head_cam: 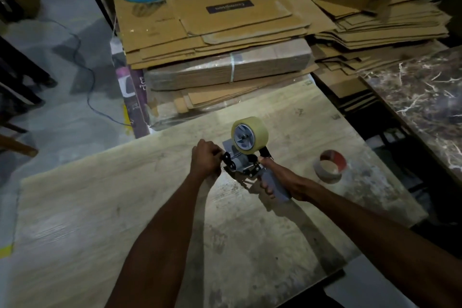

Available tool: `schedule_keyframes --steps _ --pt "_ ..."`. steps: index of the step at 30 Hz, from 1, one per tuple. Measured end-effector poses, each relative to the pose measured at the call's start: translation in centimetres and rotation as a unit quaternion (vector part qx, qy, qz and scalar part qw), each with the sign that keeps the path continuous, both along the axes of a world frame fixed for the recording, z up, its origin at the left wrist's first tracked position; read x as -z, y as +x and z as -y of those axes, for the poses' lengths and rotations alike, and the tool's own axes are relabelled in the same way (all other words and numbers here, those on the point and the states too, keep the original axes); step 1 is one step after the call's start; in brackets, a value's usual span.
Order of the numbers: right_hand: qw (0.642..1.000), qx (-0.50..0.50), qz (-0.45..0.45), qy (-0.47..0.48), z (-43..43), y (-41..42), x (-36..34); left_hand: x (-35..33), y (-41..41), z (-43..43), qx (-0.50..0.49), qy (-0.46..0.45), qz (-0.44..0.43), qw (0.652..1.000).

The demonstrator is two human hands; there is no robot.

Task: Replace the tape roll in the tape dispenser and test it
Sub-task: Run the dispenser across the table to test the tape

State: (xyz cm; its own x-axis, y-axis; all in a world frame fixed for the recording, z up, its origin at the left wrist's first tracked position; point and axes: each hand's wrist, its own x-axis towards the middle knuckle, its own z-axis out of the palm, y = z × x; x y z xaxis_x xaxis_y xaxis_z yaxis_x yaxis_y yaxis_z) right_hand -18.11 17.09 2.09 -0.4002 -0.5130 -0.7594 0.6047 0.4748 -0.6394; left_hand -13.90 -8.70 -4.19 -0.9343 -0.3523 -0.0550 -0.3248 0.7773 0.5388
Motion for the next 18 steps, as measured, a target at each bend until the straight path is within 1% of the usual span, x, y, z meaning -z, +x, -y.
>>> schedule_keyframes --steps 2,3,6,8,10,11,12,14,16,18 --pt "1.000 0.004 -0.011 -0.005 0.1 0.2 0.7 0.5 0.4 0.2 -0.011 -0.002 -0.014 1.000" --pt "1.000 0.007 -0.014 -0.007 0.1 0.3 0.9 0.7 0.5 0.5 -0.034 0.005 -0.017 0.999" --pt "1.000 0.005 -0.022 -0.006 0.2 0.2 0.9 1.4 0.8 1.5 -0.117 0.064 -0.028 0.991" --pt "1.000 0.002 -0.029 -0.008 0.2 0.1 0.7 1.7 0.9 1.8 -0.125 0.080 -0.043 0.988" --pt "0.999 0.003 -0.035 0.000 0.2 0.0 0.5 1.3 1.3 1.4 -0.109 0.084 -0.072 0.988" --pt "0.999 0.001 -0.037 0.007 0.2 0.0 0.3 1.2 1.7 1.2 -0.079 0.061 -0.090 0.991" --pt "0.999 -0.003 -0.037 0.013 0.2 0.0 0.3 1.4 2.2 1.1 -0.032 0.019 -0.109 0.993" --pt "0.999 -0.013 -0.034 0.015 0.2 -0.1 0.3 2.3 3.4 1.7 0.090 -0.064 -0.137 0.984" --pt "0.999 -0.026 -0.025 0.020 0.2 -0.3 0.4 3.0 4.3 2.7 0.183 -0.118 -0.120 0.969" --pt "0.999 -0.038 -0.020 0.029 0.3 -0.5 0.3 3.1 4.9 3.8 0.255 -0.157 -0.072 0.951"
